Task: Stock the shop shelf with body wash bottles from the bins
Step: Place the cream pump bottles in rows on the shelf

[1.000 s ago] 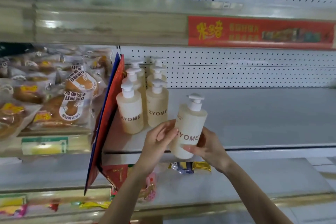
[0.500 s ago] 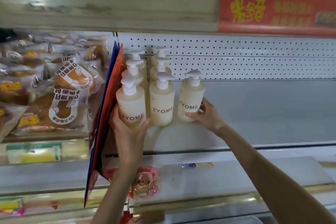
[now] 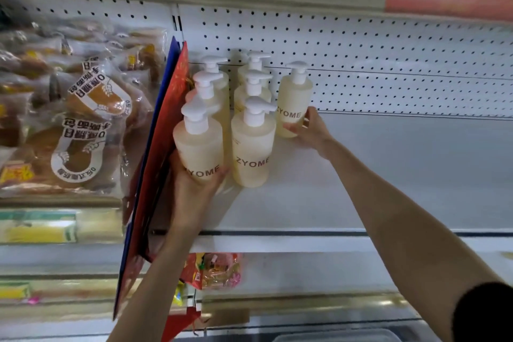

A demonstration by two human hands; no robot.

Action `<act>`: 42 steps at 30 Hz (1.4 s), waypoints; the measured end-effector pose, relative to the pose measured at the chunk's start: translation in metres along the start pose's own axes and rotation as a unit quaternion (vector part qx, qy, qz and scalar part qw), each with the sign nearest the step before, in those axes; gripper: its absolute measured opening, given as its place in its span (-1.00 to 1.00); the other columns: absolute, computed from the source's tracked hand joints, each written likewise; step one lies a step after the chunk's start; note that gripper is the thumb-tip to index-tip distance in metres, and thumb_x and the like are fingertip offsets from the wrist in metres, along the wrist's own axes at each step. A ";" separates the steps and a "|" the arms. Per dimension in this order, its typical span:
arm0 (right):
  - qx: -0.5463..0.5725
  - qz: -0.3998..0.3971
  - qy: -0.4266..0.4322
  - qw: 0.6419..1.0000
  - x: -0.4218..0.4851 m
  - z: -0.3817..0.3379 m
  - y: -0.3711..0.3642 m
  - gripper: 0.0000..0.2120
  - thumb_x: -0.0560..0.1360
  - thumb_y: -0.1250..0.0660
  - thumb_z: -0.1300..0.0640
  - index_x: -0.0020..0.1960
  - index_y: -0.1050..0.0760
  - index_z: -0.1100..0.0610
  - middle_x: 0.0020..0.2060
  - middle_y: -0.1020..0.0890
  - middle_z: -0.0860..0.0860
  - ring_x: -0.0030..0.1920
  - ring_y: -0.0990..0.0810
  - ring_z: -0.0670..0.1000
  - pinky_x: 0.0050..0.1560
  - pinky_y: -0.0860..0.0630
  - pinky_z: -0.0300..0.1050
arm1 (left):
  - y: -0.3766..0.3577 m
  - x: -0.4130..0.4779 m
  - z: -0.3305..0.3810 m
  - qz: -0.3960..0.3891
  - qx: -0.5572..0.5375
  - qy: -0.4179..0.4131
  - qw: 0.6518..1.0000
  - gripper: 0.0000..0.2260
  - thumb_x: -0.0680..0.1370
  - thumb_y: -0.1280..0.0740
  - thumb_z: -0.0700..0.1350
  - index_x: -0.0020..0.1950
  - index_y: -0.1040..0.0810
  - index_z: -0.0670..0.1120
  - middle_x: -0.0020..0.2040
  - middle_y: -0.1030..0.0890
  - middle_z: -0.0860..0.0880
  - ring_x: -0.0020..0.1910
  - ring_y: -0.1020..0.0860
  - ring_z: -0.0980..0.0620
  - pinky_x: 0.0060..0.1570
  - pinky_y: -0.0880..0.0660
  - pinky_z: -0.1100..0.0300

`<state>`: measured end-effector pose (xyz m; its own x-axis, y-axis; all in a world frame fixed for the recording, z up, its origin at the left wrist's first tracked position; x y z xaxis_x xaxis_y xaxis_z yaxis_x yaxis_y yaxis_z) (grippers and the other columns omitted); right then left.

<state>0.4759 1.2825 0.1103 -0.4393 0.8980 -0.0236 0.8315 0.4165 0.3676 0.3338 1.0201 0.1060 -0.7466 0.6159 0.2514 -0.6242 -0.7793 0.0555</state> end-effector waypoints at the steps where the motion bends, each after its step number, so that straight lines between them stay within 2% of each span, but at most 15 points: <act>1: 0.003 -0.002 -0.003 1.000 0.006 -0.001 -0.001 -0.36 0.42 -0.47 0.12 0.37 -0.23 0.17 0.29 -0.44 0.01 0.24 -0.44 -0.02 0.02 -0.47 -0.10 | 0.000 0.000 -0.001 0.003 0.004 0.003 1.000 -0.23 0.26 -0.54 -0.01 0.38 -0.28 -0.05 0.31 -0.49 -0.06 0.26 -0.49 0.09 0.25 -0.46 0.14; 3: 0.006 -0.006 -0.004 1.000 0.017 -0.002 -0.002 -0.38 0.43 -0.46 0.12 0.37 -0.23 0.18 0.27 -0.43 0.01 0.24 -0.44 -0.01 -0.03 -0.48 -0.11 | 0.000 0.001 -0.002 0.011 0.018 0.007 1.000 -0.22 0.25 -0.61 -0.05 0.35 -0.28 -0.01 0.29 -0.50 -0.05 0.22 -0.51 0.11 0.18 -0.48 0.24; 6: 0.003 -0.005 -0.009 1.000 0.033 -0.003 -0.006 -0.41 0.45 -0.45 0.10 0.34 -0.23 0.17 0.21 -0.45 0.01 0.19 -0.45 0.00 -0.23 -0.49 -0.15 | 0.000 0.001 -0.004 0.020 0.029 0.017 0.999 -0.12 0.16 -0.63 0.05 0.37 -0.28 -0.01 0.29 -0.50 -0.04 0.22 -0.51 0.07 0.18 -0.46 0.15; 8: -0.001 0.002 -0.015 1.000 0.042 -0.003 -0.009 -0.40 0.44 -0.45 0.07 0.34 -0.23 0.17 0.22 -0.46 0.02 0.18 -0.45 0.01 -0.27 -0.49 -0.12 | 0.000 0.002 -0.004 0.025 0.034 0.020 0.999 -0.09 0.14 -0.63 0.09 0.38 -0.28 -0.02 0.28 -0.50 -0.03 0.22 -0.51 0.06 0.18 -0.46 0.13; 11: 0.004 0.017 -0.007 1.000 0.055 0.000 -0.012 -0.39 0.44 -0.45 0.05 0.35 -0.23 0.18 0.26 -0.47 0.06 0.24 -0.46 0.06 0.04 -0.54 0.04 | 0.000 0.001 -0.004 0.027 0.044 0.027 0.998 -0.08 0.15 -0.63 0.10 0.40 -0.28 -0.04 0.29 -0.50 -0.04 0.23 -0.50 0.03 0.20 -0.46 0.08; 13: 0.000 0.018 0.001 1.000 0.059 0.002 -0.013 -0.39 0.44 -0.45 0.06 0.35 -0.24 0.19 0.27 -0.47 0.07 0.25 -0.47 0.06 0.20 -0.48 0.03 | 0.001 0.000 -0.005 0.028 0.046 0.029 0.998 -0.05 0.12 -0.61 0.20 0.39 -0.28 -0.01 0.28 -0.50 -0.03 0.22 -0.51 0.03 0.18 -0.47 0.10; 15: -0.001 0.013 0.007 1.000 0.061 0.003 -0.014 -0.39 0.45 -0.44 0.07 0.36 -0.24 0.19 0.28 -0.47 0.05 0.26 -0.46 0.04 0.24 -0.45 0.00 | 0.001 0.000 -0.005 0.032 0.048 0.032 0.998 -0.09 0.10 -0.51 0.25 0.37 -0.28 0.03 0.27 -0.51 -0.01 0.21 -0.51 0.05 0.15 -0.47 0.11; 19: 0.008 0.004 0.020 1.000 0.059 0.003 -0.012 -0.39 0.47 -0.43 0.09 0.41 -0.23 0.15 0.29 -0.45 0.02 0.22 -0.46 -0.01 0.23 -0.43 -0.07 | 0.001 0.000 -0.004 0.032 0.044 0.037 0.998 -0.09 0.09 -0.49 0.25 0.37 -0.29 0.03 0.25 -0.51 0.01 0.20 -0.52 0.07 0.14 -0.48 0.12; 21: 0.010 0.008 0.024 1.000 0.059 0.004 -0.012 -0.40 0.47 -0.42 0.10 0.41 -0.24 0.15 0.28 -0.46 0.01 0.21 -0.47 -0.01 0.24 -0.43 -0.07 | 0.001 0.000 -0.003 0.030 0.040 0.038 0.998 -0.10 0.10 -0.52 0.22 0.37 -0.30 0.02 0.24 -0.52 0.02 0.17 -0.53 0.14 0.10 -0.49 0.20; 24: 0.009 0.012 0.024 1.000 0.059 0.005 -0.013 -0.44 0.47 -0.42 0.07 0.38 -0.28 0.16 0.25 -0.49 0.02 0.23 -0.49 0.04 0.27 -0.43 -0.01 | 0.000 0.000 -0.001 0.027 0.039 0.034 0.998 -0.21 0.22 -0.62 -0.01 0.34 -0.30 0.03 0.21 -0.50 0.07 0.09 -0.49 0.31 -0.03 -0.41 0.41; 27: 0.008 0.017 0.019 1.000 0.059 0.007 -0.015 -0.41 0.47 -0.42 0.04 0.39 -0.26 0.17 0.26 -0.50 0.04 0.24 -0.49 0.06 0.29 -0.43 0.03 | -0.001 0.000 -0.001 0.031 0.049 0.028 0.998 -0.27 0.29 -0.58 -0.16 0.35 -0.29 0.02 0.21 -0.48 0.05 0.11 -0.49 0.16 -0.04 -0.37 0.41; 30: 0.010 0.026 0.020 0.999 0.057 0.008 -0.015 -0.38 0.47 -0.42 0.04 0.41 -0.22 0.17 0.28 -0.48 0.04 0.25 -0.47 0.05 0.27 -0.42 -0.03 | 0.000 0.000 -0.001 0.029 0.047 0.028 0.998 -0.26 0.28 -0.61 -0.12 0.34 -0.29 0.04 0.20 -0.48 0.07 0.09 -0.50 0.19 -0.05 -0.38 0.41; 34: 0.009 0.052 0.021 0.998 0.055 0.008 -0.016 -0.30 0.39 -0.49 0.01 0.39 -0.23 0.14 0.23 -0.48 0.01 0.19 -0.46 -0.01 0.21 -0.42 -0.10 | 0.000 -0.001 0.001 0.024 0.040 0.037 0.998 -0.19 0.17 -0.58 0.09 0.33 -0.28 0.09 0.20 -0.49 0.09 0.07 -0.47 0.36 -0.04 -0.40 0.40; 37: 0.000 0.083 0.029 0.996 0.058 0.008 -0.018 -0.27 0.30 -0.56 0.00 0.32 -0.26 0.14 0.22 -0.46 0.06 0.19 -0.47 0.04 0.24 -0.45 0.00 | 0.000 -0.002 0.000 0.026 0.043 0.044 0.998 -0.16 0.19 -0.62 0.05 0.35 -0.28 0.04 0.19 -0.49 0.07 0.10 -0.50 0.18 -0.03 -0.39 0.37; 42: 0.001 0.094 0.030 0.995 0.058 0.008 -0.018 -0.35 0.35 -0.53 0.03 0.31 -0.30 0.15 0.19 -0.52 0.05 0.16 -0.51 0.05 0.21 -0.47 0.01 | -0.001 -0.002 -0.001 0.028 0.045 0.044 0.998 -0.24 0.30 -0.57 -0.16 0.41 -0.28 -0.02 0.20 -0.48 0.05 0.13 -0.48 0.09 0.01 -0.38 0.27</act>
<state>0.4385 1.3279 0.0951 -0.2953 0.9500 0.1014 0.9017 0.2421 0.3582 0.3358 1.0200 0.1044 -0.7990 0.5763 0.1718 -0.5614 -0.8172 0.1306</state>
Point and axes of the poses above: each hand's wrist, its own x-axis towards the middle knuckle, its own y-axis out of the back of the hand, z = x × y, the point moved 2 cm from there along x, towards the middle knuckle
